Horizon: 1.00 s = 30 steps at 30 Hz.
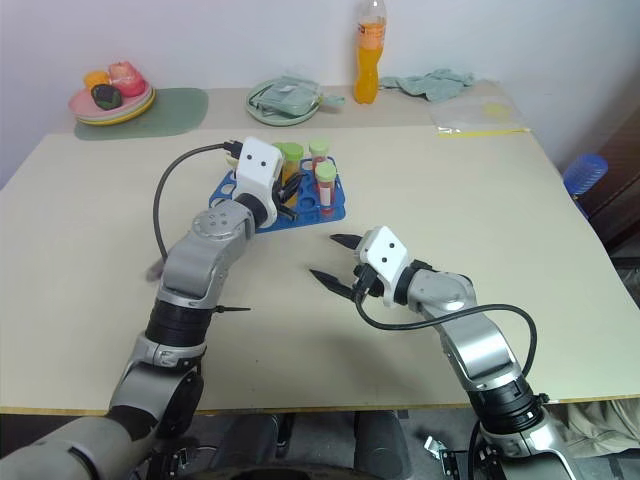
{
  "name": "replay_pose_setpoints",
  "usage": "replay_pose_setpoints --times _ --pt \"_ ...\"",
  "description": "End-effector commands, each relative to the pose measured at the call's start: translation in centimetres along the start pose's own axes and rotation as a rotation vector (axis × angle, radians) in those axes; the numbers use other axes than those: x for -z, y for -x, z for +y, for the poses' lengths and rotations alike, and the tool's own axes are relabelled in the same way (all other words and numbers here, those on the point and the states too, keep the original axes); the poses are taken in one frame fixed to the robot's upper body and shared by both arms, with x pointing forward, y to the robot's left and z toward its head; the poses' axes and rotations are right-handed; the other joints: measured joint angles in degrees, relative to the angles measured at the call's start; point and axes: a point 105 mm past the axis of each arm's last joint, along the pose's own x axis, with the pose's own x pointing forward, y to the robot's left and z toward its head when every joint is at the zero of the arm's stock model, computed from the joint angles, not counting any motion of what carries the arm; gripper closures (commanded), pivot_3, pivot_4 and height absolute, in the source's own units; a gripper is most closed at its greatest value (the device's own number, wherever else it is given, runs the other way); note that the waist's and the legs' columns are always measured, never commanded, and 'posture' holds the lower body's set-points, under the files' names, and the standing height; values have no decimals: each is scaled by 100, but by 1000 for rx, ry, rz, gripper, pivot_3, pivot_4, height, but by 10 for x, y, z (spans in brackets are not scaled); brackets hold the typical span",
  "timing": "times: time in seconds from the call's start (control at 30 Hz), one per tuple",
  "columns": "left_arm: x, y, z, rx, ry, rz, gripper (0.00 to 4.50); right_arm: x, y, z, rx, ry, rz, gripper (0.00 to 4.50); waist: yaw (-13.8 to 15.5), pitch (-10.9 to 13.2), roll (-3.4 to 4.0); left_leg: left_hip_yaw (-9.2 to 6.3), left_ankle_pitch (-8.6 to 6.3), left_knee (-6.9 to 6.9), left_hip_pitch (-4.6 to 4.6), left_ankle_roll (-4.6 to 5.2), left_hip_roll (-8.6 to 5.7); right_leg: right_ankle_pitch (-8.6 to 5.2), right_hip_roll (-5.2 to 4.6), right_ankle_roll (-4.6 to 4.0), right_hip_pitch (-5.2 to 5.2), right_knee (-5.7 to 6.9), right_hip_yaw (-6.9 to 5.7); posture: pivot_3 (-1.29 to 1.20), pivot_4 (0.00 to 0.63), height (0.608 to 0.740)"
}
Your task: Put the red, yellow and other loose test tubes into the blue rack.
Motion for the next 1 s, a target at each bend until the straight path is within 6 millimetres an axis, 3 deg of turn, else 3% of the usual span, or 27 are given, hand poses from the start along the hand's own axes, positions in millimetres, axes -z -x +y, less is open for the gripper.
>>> replay_pose_setpoints --times 0.03,0.37,0.6,0.67,0.87,1.0 --pt "-10 6 6 -47 -3 -89 3772 -7 0 2 -1 22 -33 900 -1 0 0 0 0 0 0 0 0 0 0 0 0 0 0 0 150 740" --pt "10 15 3 -66 79 -148 3772 -8 -1 2 -4 26 -38 900 4 0 0 1 0 0 0 0 0 0 0 0 0 0 1 0 150 740" --pt "-2 27 6 -35 70 -195 280 -10 1 1 -3 30 -38 900 -2 0 0 1 0 0 0 0 0 0 0 0 0 1 1 0 150 740" --pt "-7 37 17 -49 92 -218 280 -11 2 0 0 30 -39 900 -2 0 0 1 0 -1 0 0 0 0 0 0 -2 1 1 0 150 740" --pt "-46 78 57 -84 118 -384 280 -10 4 1 -6 25 -35 900 12 0 0 -1 0 1 0 0 2 0 0 -1 -1 2 1 0 150 740" --pt "-38 94 111 -168 105 -168 132 -10 3 -1 -14 28 -36 900 -17 0 1 -2 -5 -1 3 9 2 -1 2 -1 -1 6 1 0 150 740"
